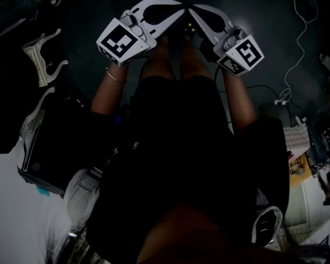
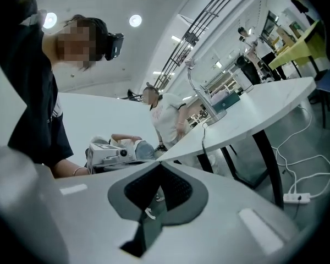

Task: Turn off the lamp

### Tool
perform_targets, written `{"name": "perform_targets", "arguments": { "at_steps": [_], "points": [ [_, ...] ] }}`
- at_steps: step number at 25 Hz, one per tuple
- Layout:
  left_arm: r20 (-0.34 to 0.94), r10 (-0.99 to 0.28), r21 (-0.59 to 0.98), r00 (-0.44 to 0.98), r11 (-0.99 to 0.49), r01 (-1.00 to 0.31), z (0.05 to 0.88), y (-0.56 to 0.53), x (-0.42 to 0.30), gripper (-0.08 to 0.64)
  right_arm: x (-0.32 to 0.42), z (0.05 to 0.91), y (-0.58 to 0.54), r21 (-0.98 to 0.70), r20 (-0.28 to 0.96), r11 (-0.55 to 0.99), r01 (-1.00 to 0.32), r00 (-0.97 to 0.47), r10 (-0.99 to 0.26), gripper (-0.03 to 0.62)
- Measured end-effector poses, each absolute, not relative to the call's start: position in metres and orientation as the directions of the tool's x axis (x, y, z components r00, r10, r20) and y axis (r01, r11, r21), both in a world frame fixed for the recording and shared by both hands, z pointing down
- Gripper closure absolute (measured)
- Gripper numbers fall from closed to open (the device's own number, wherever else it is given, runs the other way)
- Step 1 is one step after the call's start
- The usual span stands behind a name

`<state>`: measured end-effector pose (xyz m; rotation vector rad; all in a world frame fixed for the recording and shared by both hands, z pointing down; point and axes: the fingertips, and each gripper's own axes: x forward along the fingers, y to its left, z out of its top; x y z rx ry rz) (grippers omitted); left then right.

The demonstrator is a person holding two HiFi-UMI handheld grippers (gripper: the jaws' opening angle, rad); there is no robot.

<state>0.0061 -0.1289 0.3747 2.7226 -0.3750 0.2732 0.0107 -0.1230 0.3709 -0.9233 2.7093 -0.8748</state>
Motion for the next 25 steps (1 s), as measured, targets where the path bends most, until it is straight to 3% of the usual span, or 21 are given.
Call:
{"name": "perform_targets", "arguments": {
  "at_steps": [25],
  "points": [
    [0.233,-0.256,0.344,0.938,-0.881,-0.325,0.306,-0.131,-0.003,0.554,0.004,0.300,-0.124,-0.545,-0.042,0.688,-0.480,-0.804,-0.594,0.592]
  ]
}}
